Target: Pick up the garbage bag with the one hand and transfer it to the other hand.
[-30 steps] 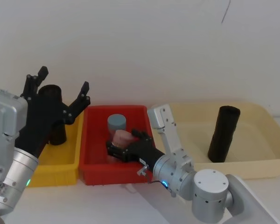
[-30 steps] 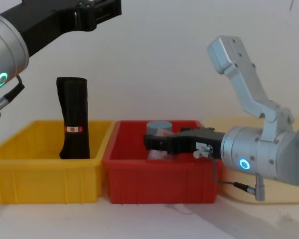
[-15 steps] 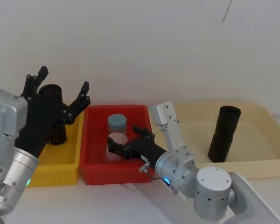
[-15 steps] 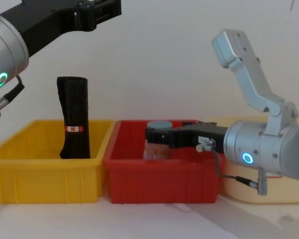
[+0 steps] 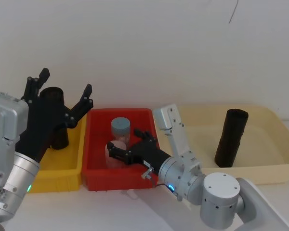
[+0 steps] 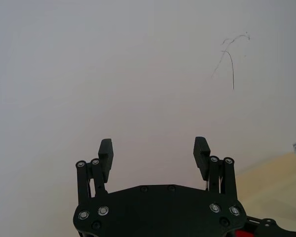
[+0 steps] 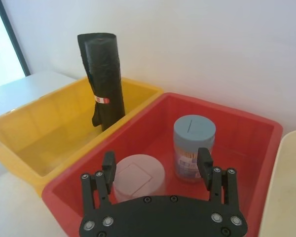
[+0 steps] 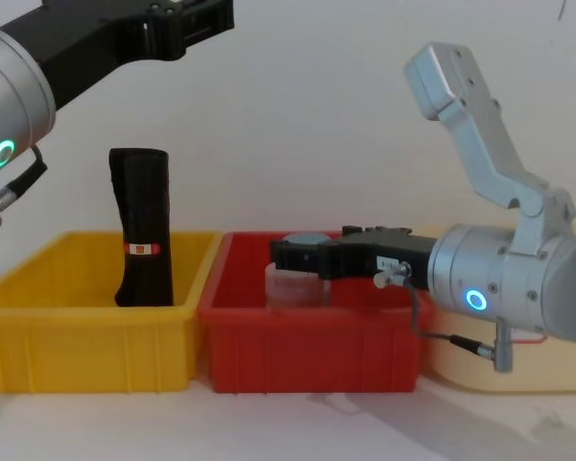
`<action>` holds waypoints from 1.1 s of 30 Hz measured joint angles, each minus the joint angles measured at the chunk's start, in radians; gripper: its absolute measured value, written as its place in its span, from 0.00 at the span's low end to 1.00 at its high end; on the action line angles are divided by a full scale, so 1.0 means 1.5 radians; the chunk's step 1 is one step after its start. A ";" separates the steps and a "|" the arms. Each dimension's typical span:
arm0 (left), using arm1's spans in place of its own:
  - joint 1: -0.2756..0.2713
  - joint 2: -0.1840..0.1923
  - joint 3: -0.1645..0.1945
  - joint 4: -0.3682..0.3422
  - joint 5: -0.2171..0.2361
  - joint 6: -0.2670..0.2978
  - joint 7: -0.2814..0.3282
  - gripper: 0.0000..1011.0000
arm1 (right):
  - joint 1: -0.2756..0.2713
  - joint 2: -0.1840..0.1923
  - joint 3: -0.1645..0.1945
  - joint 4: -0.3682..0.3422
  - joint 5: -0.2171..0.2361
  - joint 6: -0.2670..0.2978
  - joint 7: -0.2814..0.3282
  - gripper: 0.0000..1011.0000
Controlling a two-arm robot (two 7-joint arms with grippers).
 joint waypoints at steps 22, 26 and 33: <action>0.000 0.000 0.000 0.000 0.000 0.000 0.000 0.99 | -0.008 0.002 -0.022 -0.003 0.001 0.006 0.007 0.99; 0.000 0.000 0.000 0.000 0.000 0.000 0.000 0.99 | -0.006 0.000 -0.024 0.003 0.001 0.006 0.007 0.99; 0.000 0.000 0.000 0.000 0.000 0.000 0.000 0.99 | -0.002 -0.005 -0.027 0.014 -0.002 0.009 0.007 0.99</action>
